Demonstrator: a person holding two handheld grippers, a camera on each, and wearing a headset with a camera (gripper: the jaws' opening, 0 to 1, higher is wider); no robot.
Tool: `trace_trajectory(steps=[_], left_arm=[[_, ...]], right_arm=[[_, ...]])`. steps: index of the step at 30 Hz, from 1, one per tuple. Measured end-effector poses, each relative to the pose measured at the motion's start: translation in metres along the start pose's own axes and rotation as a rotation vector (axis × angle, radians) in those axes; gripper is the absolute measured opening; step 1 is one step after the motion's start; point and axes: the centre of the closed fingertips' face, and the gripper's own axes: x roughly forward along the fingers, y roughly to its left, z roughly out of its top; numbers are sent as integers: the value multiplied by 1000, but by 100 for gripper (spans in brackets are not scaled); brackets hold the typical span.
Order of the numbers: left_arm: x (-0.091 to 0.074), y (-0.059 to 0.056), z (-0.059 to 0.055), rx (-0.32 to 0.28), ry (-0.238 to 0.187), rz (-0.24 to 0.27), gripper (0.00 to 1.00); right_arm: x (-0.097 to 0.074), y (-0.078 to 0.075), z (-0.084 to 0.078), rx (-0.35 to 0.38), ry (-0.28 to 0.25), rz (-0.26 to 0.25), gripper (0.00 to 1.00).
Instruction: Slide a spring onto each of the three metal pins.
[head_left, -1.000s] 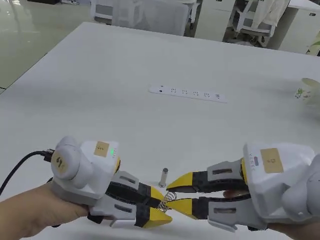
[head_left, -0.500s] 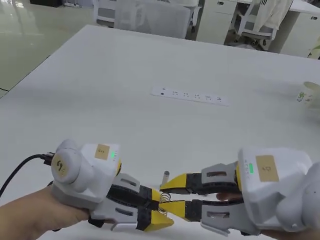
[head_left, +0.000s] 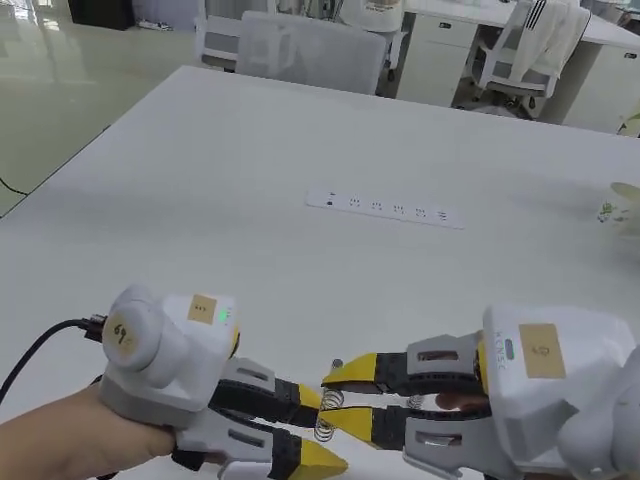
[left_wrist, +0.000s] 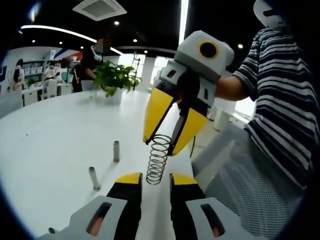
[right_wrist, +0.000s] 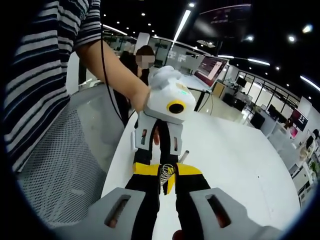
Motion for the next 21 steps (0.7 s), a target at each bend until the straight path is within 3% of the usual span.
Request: trace_trajectory(steps=[21], left_arm=[[-19,11,3,-39,-41,86,31]], right_arm=[[-1,-9,-7,-24,43,-31,8]])
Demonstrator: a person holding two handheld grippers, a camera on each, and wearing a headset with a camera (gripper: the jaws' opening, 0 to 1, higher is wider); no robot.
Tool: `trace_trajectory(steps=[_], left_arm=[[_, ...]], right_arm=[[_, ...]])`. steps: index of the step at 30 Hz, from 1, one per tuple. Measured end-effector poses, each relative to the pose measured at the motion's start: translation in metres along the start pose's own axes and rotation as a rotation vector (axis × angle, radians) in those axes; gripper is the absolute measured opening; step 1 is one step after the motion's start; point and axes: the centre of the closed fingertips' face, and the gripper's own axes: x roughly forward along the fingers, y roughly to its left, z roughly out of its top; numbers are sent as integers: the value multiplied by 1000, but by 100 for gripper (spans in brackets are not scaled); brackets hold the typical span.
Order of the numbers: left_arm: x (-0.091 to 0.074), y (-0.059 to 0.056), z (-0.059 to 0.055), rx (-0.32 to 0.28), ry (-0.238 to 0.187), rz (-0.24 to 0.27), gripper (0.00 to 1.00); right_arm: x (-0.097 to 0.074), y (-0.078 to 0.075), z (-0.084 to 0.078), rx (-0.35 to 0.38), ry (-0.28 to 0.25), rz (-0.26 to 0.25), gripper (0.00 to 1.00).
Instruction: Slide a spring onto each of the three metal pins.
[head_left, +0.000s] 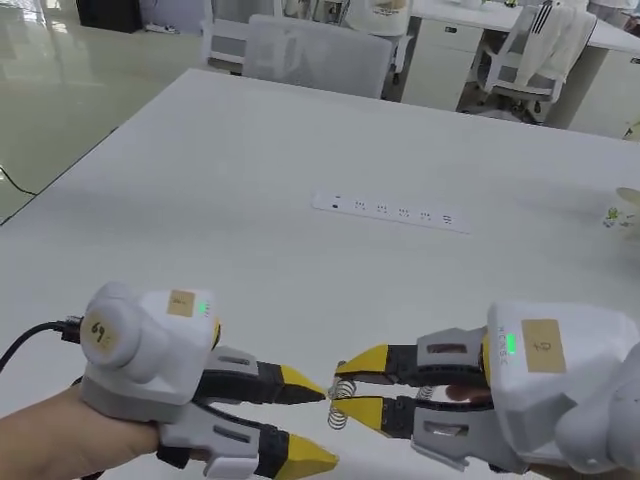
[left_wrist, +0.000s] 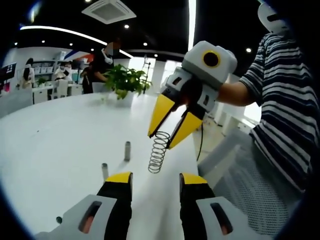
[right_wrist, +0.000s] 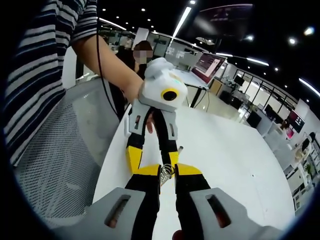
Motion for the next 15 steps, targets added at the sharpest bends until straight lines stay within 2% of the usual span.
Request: trace_trajectory(steps=[15], left_arm=[[-17,1,-4,-61,-31,36,41]], right_arm=[[1,-7,-9,-2,24,-31,8]])
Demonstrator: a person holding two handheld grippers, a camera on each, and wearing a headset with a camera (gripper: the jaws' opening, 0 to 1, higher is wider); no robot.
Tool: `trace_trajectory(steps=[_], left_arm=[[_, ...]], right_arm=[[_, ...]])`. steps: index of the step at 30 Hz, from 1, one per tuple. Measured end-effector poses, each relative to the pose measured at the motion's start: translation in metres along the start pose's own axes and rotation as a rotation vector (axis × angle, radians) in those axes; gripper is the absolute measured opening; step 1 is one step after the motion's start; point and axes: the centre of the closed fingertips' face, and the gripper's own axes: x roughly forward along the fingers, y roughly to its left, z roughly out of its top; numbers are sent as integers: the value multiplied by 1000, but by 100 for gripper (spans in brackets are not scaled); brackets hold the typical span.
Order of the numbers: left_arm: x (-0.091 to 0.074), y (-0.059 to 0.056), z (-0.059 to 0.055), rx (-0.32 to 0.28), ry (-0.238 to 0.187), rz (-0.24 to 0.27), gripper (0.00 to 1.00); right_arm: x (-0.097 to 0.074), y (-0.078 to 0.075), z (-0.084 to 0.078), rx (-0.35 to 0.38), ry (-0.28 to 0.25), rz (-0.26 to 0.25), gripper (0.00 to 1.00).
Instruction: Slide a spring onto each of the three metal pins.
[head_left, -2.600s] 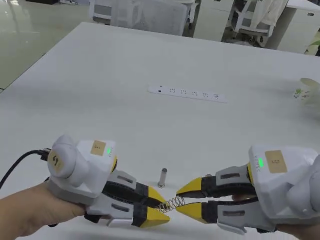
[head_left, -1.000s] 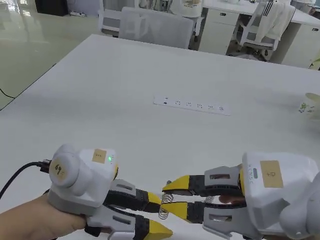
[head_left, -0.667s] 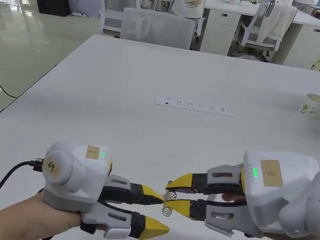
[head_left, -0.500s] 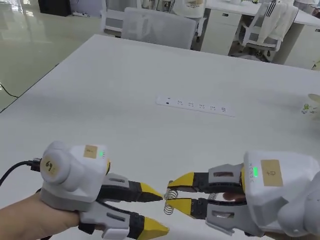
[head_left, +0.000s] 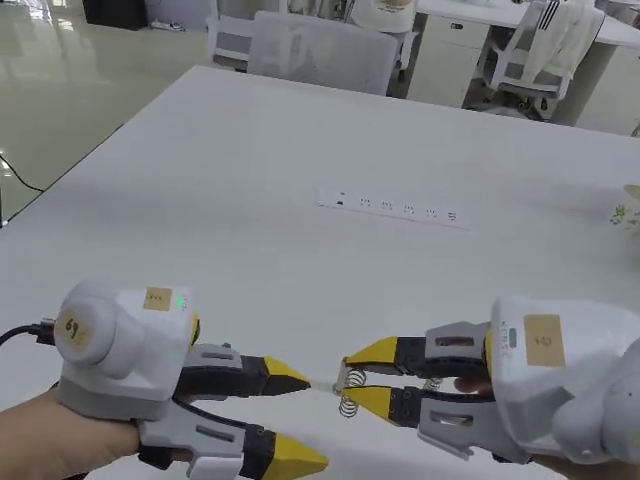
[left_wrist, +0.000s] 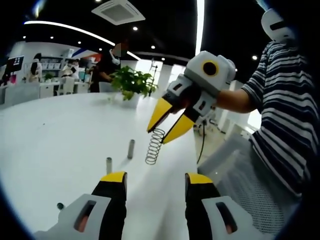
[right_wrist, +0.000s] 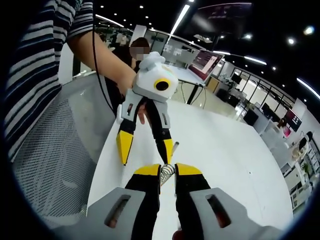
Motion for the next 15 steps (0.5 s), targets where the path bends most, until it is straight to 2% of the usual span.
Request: trace_trajectory(steps=[7,9,13,15], left_arm=[[-12,4,-4,-16,-3,37,46],[-16,7,-4,-10,-7,66,48],[-23,13,-2,-22,-30,100,58],[-28,14,-1,-19,-34,117,59]], right_arm=[[1,-1,-3,2,8,-7,8],[1,-1,-4,-1,12,-11,8],[2,-3,-5,3,14,-20,8],[2,-4,-7,5,19,-25,8]])
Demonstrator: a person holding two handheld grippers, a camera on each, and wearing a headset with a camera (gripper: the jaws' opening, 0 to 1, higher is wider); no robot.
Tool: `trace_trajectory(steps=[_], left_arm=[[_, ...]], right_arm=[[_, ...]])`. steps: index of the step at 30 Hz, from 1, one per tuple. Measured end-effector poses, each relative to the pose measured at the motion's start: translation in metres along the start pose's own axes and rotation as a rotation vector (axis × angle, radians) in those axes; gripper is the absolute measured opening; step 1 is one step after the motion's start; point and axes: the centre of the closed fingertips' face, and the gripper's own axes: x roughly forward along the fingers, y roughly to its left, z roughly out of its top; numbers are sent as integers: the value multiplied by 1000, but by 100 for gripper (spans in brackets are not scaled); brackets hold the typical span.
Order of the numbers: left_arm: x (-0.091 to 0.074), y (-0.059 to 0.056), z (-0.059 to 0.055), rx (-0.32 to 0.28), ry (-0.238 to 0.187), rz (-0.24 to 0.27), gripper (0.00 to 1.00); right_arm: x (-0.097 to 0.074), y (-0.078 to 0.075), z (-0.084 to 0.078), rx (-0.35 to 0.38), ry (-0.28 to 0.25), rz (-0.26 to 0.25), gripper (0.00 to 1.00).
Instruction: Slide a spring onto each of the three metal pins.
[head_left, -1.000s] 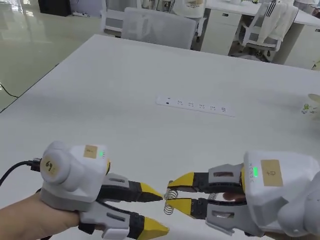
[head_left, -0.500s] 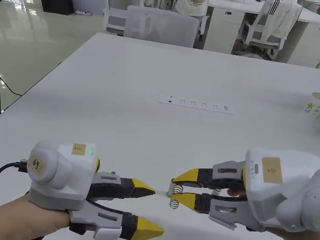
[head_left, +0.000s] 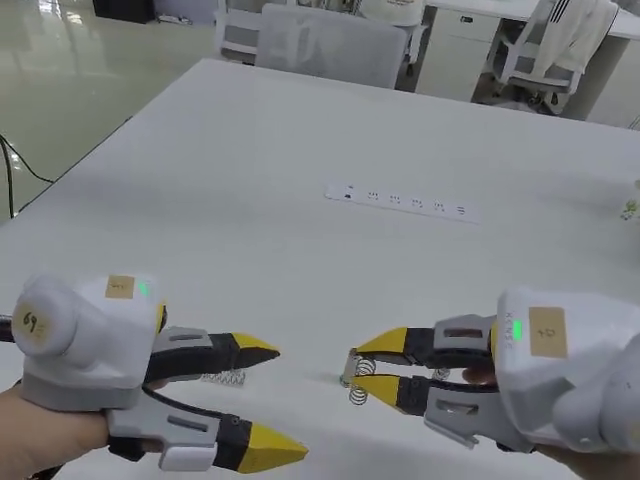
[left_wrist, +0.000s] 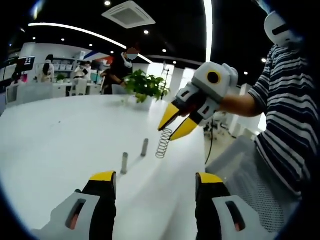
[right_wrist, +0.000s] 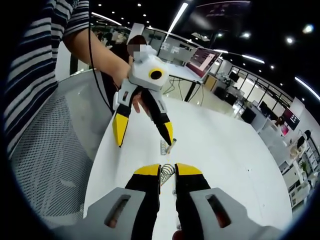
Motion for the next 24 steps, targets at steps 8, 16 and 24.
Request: trace_trajectory(steps=[8,16,24], left_arm=[[-15,11,1,-26,-26,68,71],[-29,21,0,-40,-42,124,80],[-40,35,-1,-44,-55,188,95]], right_arm=[[0,-2,-3,2,4,-10,8],[2,-5,-5,13,7,-25,8],[1,-8,-9,16,15,-35,8]])
